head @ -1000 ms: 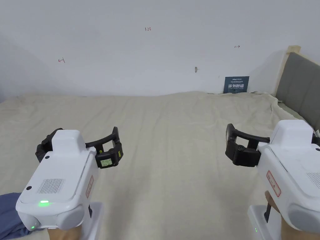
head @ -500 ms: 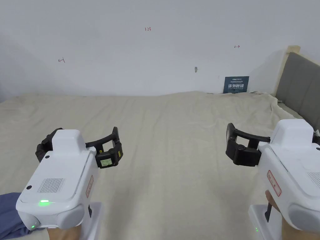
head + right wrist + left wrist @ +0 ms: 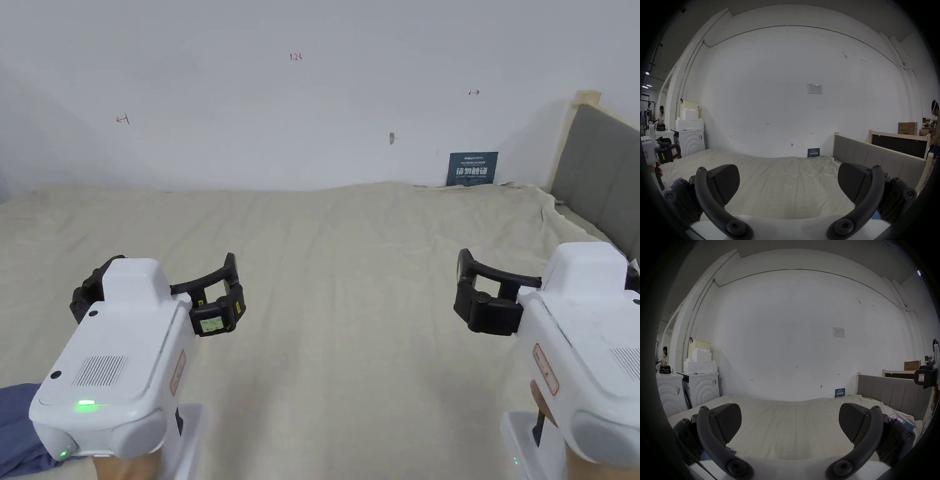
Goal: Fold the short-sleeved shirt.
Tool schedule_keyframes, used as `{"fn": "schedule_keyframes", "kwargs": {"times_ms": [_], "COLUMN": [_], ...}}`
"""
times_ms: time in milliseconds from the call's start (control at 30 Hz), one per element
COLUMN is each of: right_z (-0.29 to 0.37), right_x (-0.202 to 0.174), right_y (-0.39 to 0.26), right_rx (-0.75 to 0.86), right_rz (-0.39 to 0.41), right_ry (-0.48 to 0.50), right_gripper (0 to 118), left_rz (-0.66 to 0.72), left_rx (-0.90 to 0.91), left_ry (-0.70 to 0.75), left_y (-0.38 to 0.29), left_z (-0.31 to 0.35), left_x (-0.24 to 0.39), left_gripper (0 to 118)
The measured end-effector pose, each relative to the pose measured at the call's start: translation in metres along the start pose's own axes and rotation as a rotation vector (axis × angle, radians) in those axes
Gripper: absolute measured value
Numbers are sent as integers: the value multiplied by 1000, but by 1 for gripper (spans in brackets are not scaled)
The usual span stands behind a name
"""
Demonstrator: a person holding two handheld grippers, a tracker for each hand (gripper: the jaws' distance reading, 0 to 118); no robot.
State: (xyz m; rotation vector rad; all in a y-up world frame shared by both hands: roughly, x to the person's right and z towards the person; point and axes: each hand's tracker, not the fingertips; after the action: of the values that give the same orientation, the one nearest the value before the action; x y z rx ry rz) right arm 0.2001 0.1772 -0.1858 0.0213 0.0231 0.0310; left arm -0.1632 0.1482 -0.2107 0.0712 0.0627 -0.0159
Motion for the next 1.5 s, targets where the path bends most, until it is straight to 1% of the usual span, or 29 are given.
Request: {"fn": "schedule_keyframes", "kwargs": {"times_ms": [67, 167, 233, 267, 333, 367, 400, 433, 467, 633, 767, 900, 1033, 1100, 1233, 1300, 1367, 1500], "right_z": [0, 1, 0, -2, -6, -10, -15, -21, -24, -26, -28, -29, -32, -30, -26, -23, -19, -8], "right_x": [0, 1, 3, 2, -1, -3, -1, 2, 2, 2, 3, 0, 1, 0, -3, -2, -4, -14], "right_y": [0, 0, 5, 8, 16, 21, 23, 21, 23, 25, 24, 24, 22, 21, 22, 20, 19, 13], "right_rx": [-4, -5, -87, -136, -242, -323, -395, -450, -484, -514, -497, -470, -479, -471, -388, -305, -228, -61], "right_rz": [-11, -137, -206, -230, -220, -196, -177, -159, -149, -167, -189, -162, -170, -147, -129, -115, -91, -43], "right_ry": [-11, -32, -54, -100, -192, -238, -252, -260, -245, -217, -190, -186, -187, -169, -145, -114, -103, -168], "right_gripper": [118, 118, 118, 118, 118, 118, 117, 117, 117, 117, 117, 117, 117, 117, 117, 117, 117, 117], "left_rz": [0, 2, 2, 2, 2, 2, 3, 3, 6, 15, 10, 11, 13, 15, 16, 15, 15, 16], "left_rx": [-2, -3, -2, -2, -1, -1, 0, 2, 4, 11, 16, 13, 12, 14, 18, 21, 21, 22], "left_ry": [-3, -7, -6, -5, -6, -6, -5, -5, -5, -10, -8, -11, -10, -8, -10, -9, -11, -9], "left_y": [0, 0, 0, 1, 1, 1, 1, 2, 3, 6, 6, 6, 5, 6, 7, 7, 7, 7], "left_z": [1, 2, 3, 3, 3, 3, 3, 3, 3, 3, 3, 3, 3, 3, 3, 4, 3, 2], "left_x": [-1, -1, -1, -2, -3, -3, -3, -3, -4, -4, -3, -3, -5, -5, -5, -5, -5, -4], "left_gripper": [118, 118, 118, 118, 118, 118, 118, 118, 118, 118, 118, 118, 118, 118, 118, 118, 118, 118]}}
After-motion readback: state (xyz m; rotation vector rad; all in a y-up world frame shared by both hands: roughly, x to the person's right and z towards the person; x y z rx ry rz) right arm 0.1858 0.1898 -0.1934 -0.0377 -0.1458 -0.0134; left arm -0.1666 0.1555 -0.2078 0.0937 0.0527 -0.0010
